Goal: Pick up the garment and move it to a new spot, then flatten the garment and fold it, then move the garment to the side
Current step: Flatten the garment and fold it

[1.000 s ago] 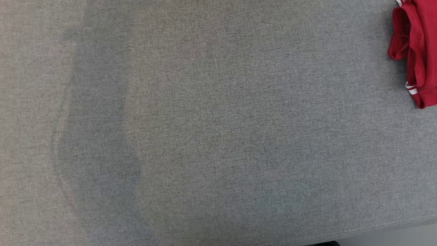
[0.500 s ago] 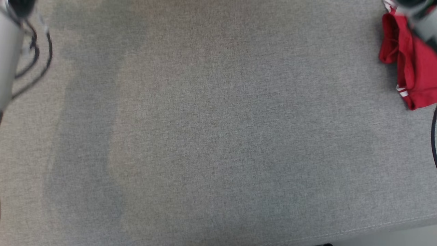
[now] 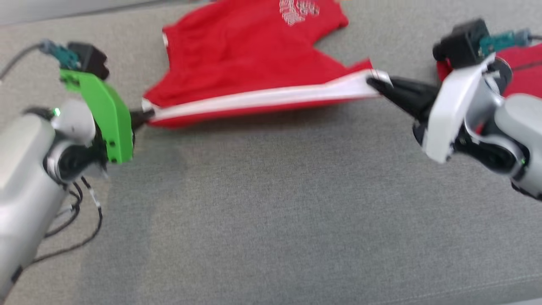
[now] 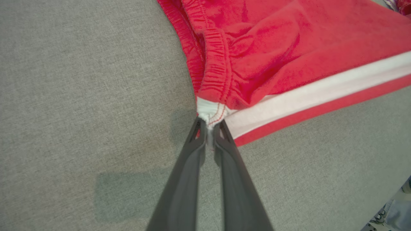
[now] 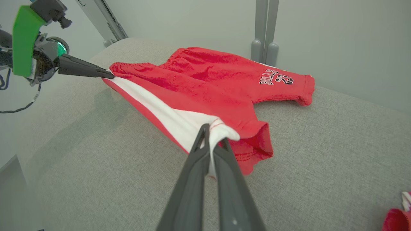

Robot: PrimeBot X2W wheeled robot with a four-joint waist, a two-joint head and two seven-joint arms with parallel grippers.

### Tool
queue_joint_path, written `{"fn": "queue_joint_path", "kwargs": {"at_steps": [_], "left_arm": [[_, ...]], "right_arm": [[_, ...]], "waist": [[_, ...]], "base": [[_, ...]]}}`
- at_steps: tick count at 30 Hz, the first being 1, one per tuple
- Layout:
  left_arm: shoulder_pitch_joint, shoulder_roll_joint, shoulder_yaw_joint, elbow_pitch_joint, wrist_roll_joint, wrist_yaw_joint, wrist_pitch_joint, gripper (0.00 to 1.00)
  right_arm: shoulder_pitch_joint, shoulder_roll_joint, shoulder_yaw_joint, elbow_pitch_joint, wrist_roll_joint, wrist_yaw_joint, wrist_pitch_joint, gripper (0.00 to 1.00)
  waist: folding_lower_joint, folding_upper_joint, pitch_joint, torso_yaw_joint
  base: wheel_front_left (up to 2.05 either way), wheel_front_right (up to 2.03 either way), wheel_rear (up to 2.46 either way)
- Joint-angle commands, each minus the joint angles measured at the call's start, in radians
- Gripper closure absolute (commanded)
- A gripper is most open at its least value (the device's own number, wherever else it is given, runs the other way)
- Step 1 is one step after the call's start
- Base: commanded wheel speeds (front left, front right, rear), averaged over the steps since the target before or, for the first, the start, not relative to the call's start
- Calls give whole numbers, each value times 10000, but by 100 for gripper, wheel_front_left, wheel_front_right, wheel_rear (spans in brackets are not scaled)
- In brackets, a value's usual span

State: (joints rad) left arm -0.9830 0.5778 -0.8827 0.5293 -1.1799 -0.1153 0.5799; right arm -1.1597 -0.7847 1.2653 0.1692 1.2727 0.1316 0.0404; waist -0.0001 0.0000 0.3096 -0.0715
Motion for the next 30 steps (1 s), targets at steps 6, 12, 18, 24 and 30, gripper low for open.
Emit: {"fn": "queue_joint_path", "kwargs": {"at_steps": [6, 12, 18, 24, 30], "left_arm": [[2232, 840, -329, -2036, -535, 722, 268, 100], [4314, 2132, -599, -4604, -1060, 1779, 509, 100], [5325, 3167, -550, -6580, -1559, 2612, 682, 100], [4555, 3176, -401, -7101, -1837, 2853, 1539, 100], [2812, 2416, 13, -6504, -3003, 2786, 3340, 100]], "right_arm": [[1952, -752, 142, -1138, -14, -19, 709, 100], [3417, -1276, 140, -1932, -192, -17, 759, 100], [4045, -1913, -103, -2518, -128, -19, 839, 100], [3427, -1933, -815, -2473, 76, -19, 1317, 100], [2240, -1513, -1353, -1857, 316, -19, 2299, 100]], "waist": [[1, 0, -1798, -140], [1, 0, -2207, -231], [1, 0, -2185, -127], [1, 0, -1733, 100], [1, 0, -726, 503]], "base": [[0, 0, 0], [0, 0, 0], [0, 0, 0], [0, 0, 0], [0, 0, 0]]}}
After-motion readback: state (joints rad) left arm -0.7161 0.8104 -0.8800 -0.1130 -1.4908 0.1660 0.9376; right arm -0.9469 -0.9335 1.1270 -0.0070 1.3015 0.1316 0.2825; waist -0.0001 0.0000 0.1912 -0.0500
